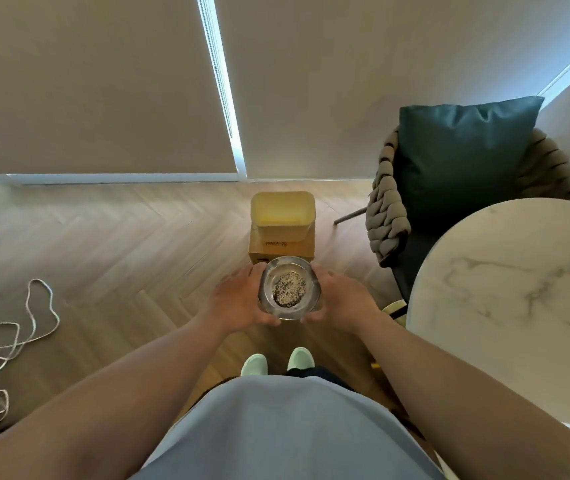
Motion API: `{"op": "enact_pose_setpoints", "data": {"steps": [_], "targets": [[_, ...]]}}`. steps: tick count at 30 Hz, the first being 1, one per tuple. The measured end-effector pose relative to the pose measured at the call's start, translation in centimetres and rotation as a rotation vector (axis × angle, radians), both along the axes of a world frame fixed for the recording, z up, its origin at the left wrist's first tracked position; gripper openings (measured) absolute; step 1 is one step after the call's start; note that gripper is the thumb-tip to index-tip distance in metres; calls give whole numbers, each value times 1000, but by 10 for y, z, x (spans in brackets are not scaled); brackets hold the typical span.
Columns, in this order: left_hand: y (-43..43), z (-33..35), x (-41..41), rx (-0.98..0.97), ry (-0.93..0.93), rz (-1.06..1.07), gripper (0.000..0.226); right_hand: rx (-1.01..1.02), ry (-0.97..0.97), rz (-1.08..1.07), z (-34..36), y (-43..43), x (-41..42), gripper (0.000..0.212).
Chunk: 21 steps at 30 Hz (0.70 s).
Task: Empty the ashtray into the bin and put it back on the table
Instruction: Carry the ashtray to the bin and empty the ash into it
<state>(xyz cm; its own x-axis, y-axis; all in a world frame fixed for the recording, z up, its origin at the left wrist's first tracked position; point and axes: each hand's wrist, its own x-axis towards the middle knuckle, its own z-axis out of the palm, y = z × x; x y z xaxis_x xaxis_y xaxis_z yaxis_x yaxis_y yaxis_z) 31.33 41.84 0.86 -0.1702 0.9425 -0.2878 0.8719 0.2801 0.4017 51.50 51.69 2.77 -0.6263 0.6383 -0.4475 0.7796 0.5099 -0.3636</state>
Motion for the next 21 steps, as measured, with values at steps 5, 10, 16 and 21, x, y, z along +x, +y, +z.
{"op": "enact_pose_setpoints", "data": {"steps": [5, 10, 16, 21], "targets": [[24, -4, 9, 1, -27, 43, 103, -38, -17, 50, -2, 36, 4, 109], [45, -6, 7, -43, -34, 40, 104, -72, -15, 52, -9, 58, 3, 110], [83, -10, -13, -55, -11, 17, 104, -87, 14, 25, -18, 93, -14, 110], [120, -15, -43, -66, -27, -35, 104, -90, 21, -28, -24, 123, -39, 109]]}}
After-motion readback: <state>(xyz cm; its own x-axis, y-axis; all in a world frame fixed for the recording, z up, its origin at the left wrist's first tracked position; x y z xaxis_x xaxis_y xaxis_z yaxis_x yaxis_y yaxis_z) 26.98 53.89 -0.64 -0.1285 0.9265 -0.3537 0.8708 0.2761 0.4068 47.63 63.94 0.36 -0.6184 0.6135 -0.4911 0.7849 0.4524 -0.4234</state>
